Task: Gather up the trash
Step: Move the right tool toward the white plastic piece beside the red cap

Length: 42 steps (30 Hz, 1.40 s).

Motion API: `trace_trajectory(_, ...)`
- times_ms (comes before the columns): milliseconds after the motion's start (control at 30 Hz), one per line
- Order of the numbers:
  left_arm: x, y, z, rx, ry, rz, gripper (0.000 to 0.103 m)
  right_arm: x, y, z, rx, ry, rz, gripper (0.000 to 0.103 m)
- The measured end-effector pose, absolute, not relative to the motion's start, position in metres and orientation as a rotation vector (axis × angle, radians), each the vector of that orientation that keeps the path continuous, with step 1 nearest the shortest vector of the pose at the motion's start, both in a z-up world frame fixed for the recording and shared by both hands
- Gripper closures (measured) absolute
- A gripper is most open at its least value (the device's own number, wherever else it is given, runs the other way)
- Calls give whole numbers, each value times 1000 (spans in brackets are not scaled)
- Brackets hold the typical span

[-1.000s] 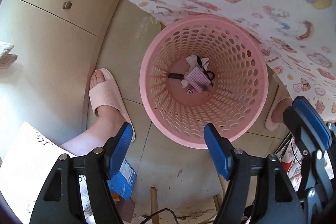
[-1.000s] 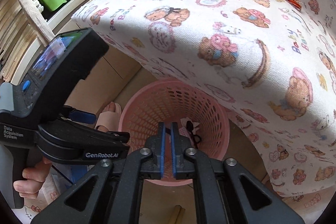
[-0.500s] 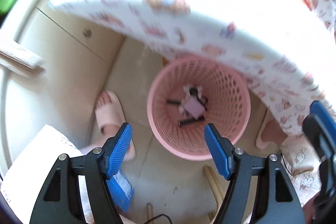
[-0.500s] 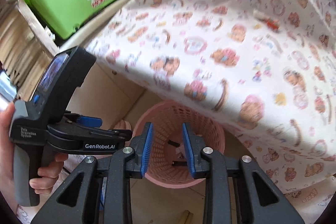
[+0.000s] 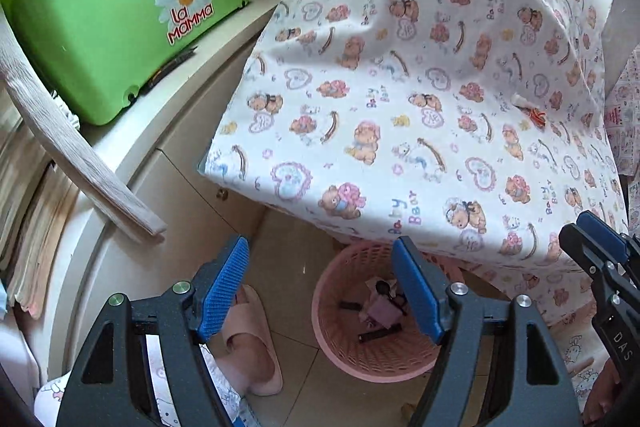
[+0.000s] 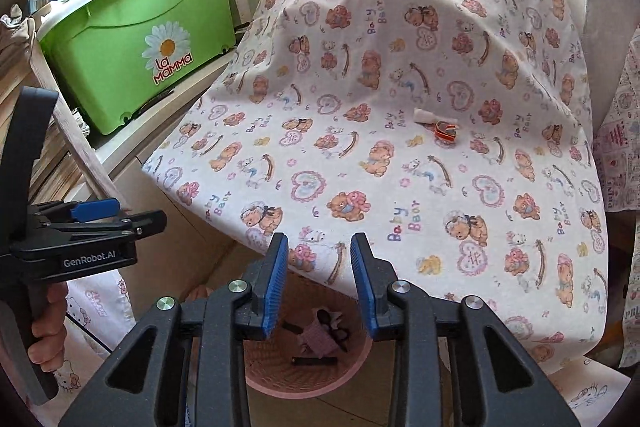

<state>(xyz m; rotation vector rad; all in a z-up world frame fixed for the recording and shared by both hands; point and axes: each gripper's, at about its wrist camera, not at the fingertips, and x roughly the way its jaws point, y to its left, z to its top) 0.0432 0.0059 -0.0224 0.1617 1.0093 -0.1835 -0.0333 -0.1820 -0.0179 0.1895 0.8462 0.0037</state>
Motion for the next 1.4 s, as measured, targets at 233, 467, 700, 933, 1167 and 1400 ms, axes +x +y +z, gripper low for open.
trace_trajectory(233,56,-22,25,154,959,-240,26,-28,-193,1,166,812,-7,68)
trace_trajectory(467,80,-50,72,163,844,-274,16,-7,-231,40,70,744,-52,56)
trace_trajectory(700,96,-54,37,144,887,-262,13,14,-272,44,92,721,-126,54)
trace_trajectory(933,110,-53,5,134,956,-236,13,28,-288,-2,200,828,-132,54)
trace_trajectory(1167,118,-46,-20,91,1030,-203,13,37,-301,-15,276,876,-108,54)
trace_trajectory(1400,119,-46,-21,99,1021,-179,13,44,-321,-14,473,889,-11,54)
